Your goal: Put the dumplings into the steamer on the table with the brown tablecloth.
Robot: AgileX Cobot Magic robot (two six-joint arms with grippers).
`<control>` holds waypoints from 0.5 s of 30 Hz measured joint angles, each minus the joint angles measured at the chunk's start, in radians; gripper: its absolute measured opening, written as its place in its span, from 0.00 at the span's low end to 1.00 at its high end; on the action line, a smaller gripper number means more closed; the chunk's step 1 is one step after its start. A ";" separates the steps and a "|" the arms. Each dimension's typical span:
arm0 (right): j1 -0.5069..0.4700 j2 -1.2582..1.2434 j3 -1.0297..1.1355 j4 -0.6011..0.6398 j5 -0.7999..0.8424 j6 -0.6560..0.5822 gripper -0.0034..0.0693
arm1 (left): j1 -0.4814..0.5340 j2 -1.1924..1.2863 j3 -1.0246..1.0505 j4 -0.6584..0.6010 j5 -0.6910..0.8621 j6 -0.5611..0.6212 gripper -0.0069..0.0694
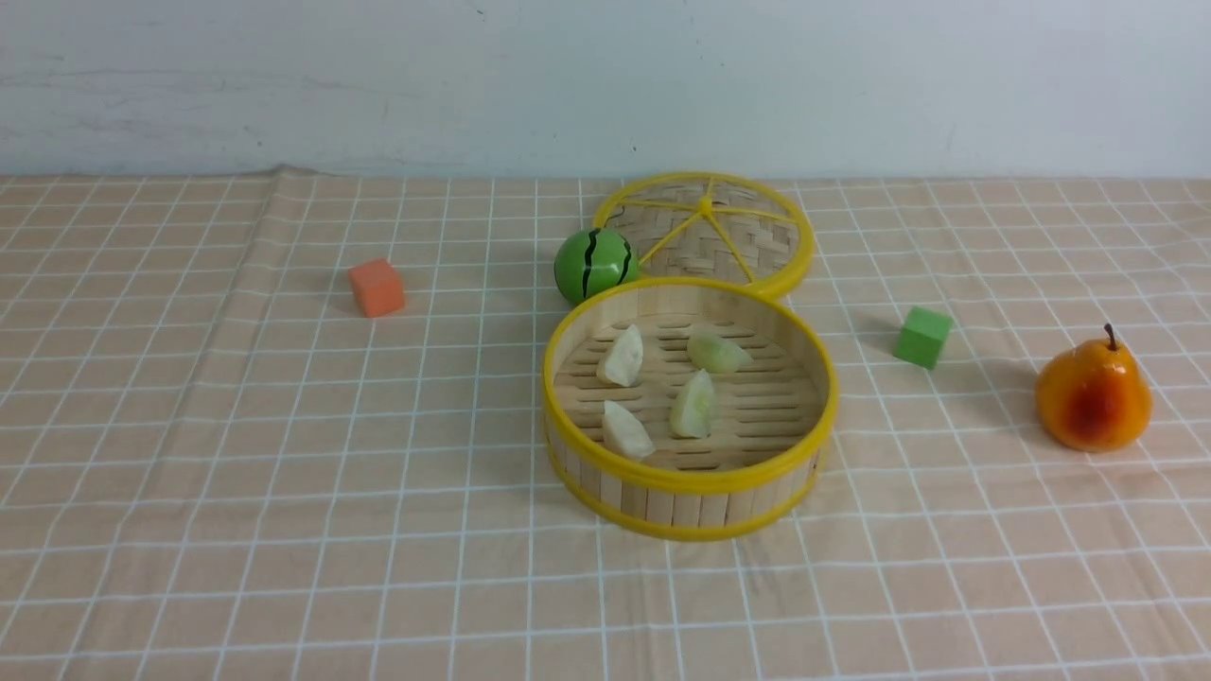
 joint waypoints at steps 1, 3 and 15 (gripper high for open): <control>0.000 0.000 0.000 0.000 0.000 0.000 0.16 | 0.000 0.000 0.000 0.000 0.000 0.000 0.07; 0.000 0.000 0.000 0.001 0.000 0.000 0.16 | 0.000 0.000 0.000 0.000 0.000 0.000 0.07; 0.000 0.000 0.000 0.001 0.000 0.000 0.17 | 0.000 0.000 0.000 0.000 0.002 0.000 0.07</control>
